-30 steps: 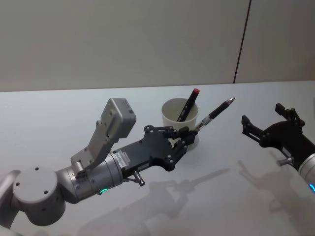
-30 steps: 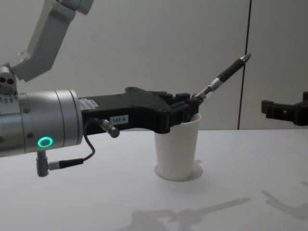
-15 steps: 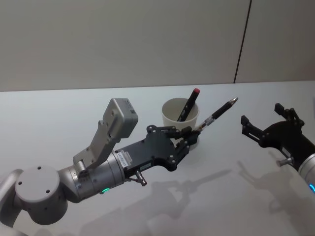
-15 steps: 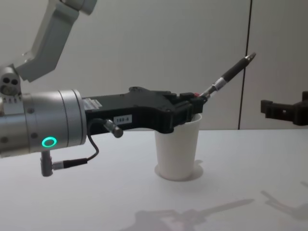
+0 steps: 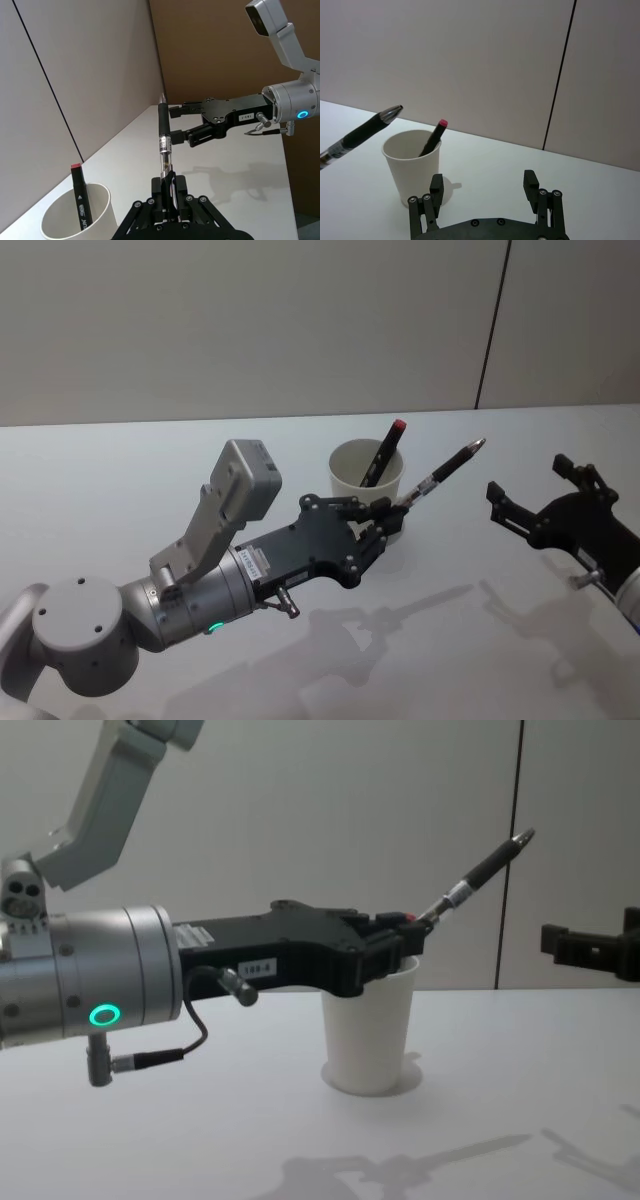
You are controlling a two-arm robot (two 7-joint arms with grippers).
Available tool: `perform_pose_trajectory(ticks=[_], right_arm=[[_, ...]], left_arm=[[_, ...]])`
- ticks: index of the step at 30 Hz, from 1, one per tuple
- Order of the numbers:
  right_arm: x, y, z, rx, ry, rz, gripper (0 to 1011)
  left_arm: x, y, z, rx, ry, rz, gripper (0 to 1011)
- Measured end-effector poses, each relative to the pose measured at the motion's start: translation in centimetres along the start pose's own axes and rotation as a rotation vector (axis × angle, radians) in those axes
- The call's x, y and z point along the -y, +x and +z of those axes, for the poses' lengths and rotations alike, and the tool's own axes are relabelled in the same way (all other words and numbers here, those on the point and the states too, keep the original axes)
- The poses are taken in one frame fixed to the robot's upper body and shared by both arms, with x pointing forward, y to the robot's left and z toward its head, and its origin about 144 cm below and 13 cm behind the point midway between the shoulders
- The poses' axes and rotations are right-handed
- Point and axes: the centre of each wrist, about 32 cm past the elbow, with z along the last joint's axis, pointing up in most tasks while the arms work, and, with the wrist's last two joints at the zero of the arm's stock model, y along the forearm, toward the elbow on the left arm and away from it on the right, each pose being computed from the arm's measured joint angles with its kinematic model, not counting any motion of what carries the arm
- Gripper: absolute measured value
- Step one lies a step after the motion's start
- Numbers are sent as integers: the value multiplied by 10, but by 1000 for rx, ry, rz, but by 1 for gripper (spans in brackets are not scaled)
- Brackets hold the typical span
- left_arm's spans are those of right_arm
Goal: Place the pen into the pen holder.
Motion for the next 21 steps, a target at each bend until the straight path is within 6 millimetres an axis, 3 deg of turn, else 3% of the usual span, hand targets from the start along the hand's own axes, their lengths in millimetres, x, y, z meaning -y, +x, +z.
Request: perform_pose_trajectory(ticks=[21], right_arm=[[18,15,-10,-114,66,176,1001]], left_arm=[[0,0,0,0,-1,-2,175]])
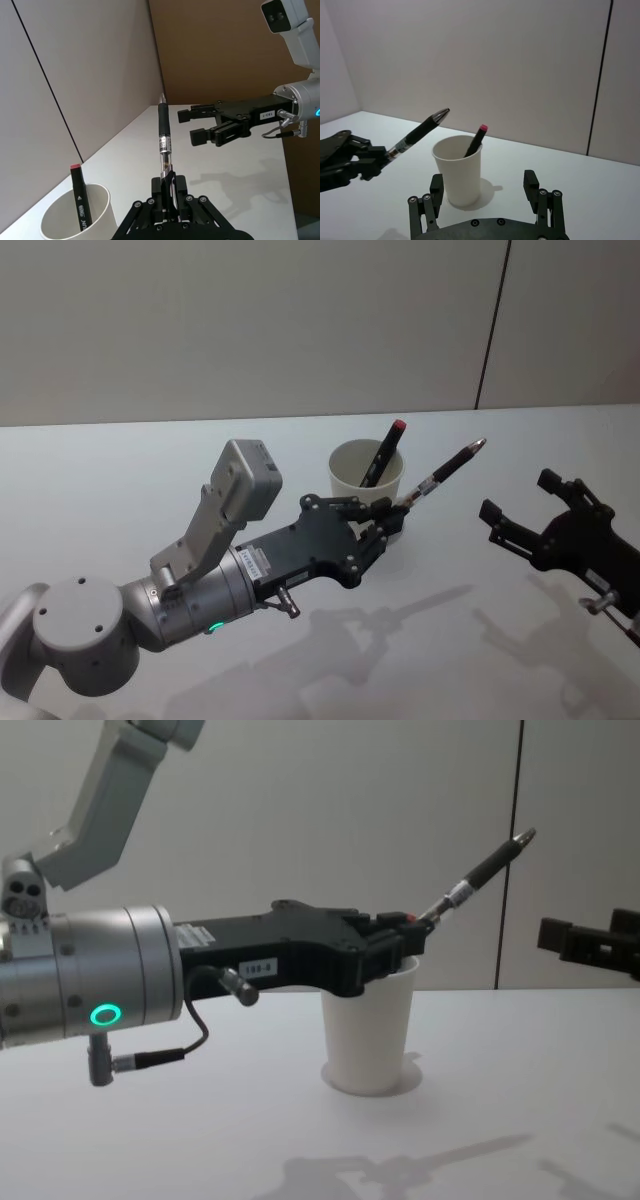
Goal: Place the pen into the pen holder.
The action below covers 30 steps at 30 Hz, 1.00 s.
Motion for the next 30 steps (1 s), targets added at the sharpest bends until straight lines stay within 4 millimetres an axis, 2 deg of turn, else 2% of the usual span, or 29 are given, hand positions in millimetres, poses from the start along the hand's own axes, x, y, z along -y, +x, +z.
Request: perform_pose_trajectory(ticks=[15,30], right_arm=[[12,15,-7,-102,60,141,1001],[6,24,-20,-222,130,244,1001]], left_arm=[[0,0,0,0,0,0,174],[0,0,0,0,0,0,174]])
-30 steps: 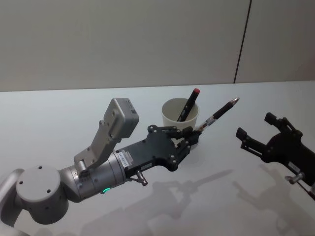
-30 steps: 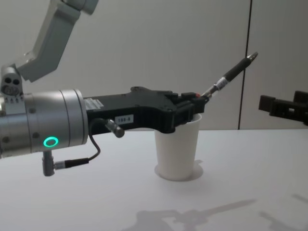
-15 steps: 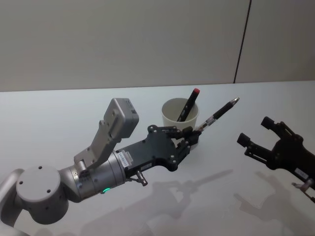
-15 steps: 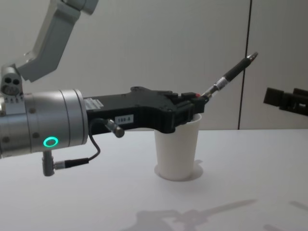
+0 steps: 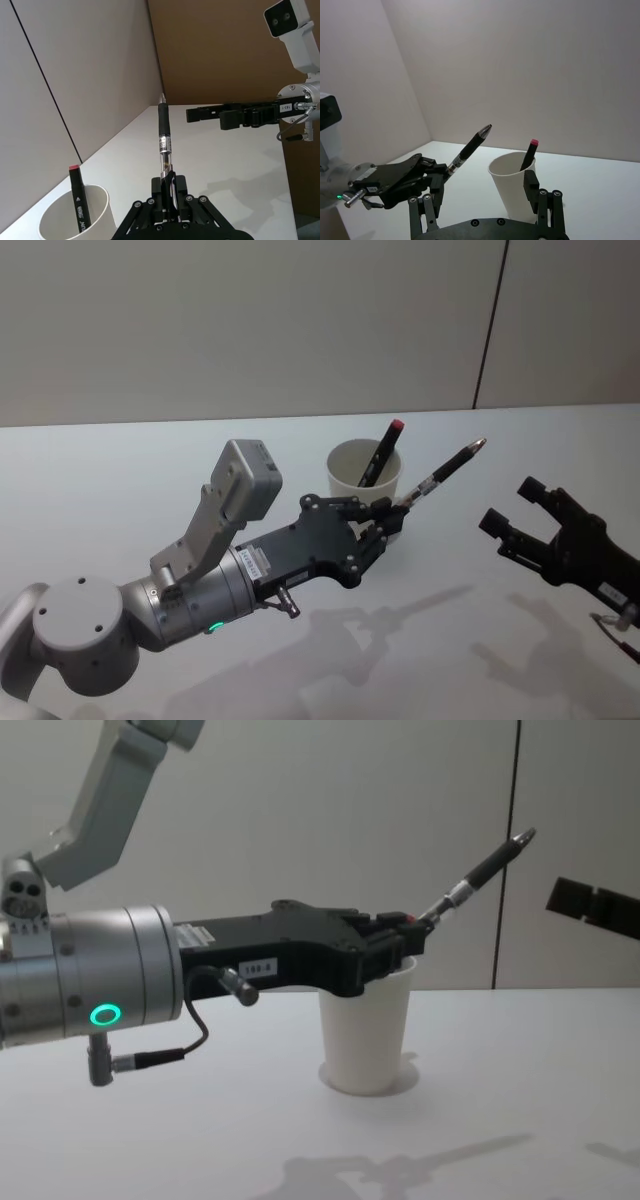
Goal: Place the pen into the pen holder.
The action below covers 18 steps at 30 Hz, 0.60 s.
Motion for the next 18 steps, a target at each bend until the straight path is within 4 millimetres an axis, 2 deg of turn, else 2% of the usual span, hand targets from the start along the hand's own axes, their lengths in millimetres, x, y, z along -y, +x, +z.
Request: perform_pose_trajectory(ticks=[18], right_arm=[[-21,10,-23,-128,75,64,1001]], left_arm=[[0,0,0,0,0,0,175]])
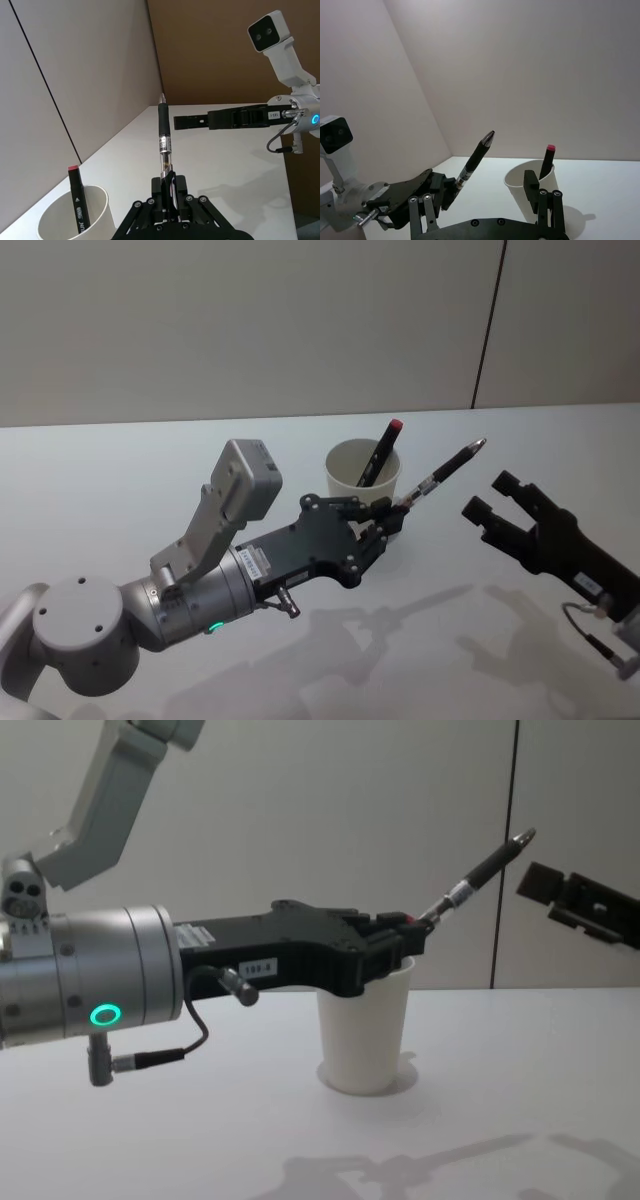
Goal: Place the pen into the pen holder.
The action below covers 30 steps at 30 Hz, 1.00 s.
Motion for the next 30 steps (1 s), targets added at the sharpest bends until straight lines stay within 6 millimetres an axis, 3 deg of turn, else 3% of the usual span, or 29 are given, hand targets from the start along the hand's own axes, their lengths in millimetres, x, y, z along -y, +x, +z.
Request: perform_pose_trajectory(ticks=[30], right_arm=[[-34,9,-34,-117,53,60,1001]], left_arm=[[0,0,0,0,0,0,174]])
